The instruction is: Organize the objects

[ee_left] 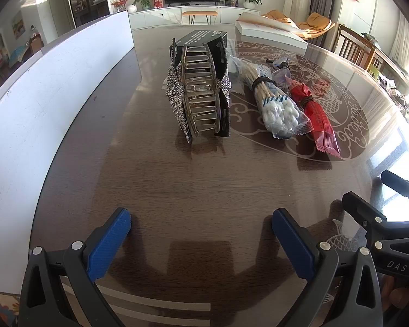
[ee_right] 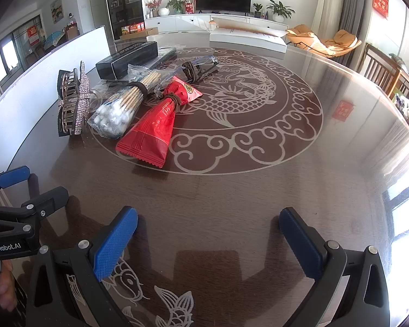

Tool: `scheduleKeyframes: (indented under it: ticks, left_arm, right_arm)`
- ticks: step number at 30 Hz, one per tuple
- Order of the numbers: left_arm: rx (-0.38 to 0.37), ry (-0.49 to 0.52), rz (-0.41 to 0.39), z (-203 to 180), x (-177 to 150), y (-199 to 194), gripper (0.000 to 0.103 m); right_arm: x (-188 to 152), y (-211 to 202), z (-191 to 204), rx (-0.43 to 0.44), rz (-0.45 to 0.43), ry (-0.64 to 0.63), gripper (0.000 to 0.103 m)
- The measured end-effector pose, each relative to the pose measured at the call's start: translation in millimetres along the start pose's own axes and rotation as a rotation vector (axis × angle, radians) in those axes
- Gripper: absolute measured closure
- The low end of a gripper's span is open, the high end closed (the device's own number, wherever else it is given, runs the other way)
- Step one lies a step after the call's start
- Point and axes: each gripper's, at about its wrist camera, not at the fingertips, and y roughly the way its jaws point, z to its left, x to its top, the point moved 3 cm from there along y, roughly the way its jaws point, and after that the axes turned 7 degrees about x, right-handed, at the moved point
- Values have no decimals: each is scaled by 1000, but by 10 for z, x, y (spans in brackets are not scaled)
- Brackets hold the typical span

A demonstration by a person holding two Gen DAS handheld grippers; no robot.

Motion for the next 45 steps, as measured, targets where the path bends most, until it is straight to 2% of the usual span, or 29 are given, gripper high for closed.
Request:
scheduleKeyframes:
  ticks: [45]
  left_arm:
    - [0, -3, 1, 23, -6, -21, 0]
  right_arm:
    - [1, 8, 1, 0, 0, 0, 0]
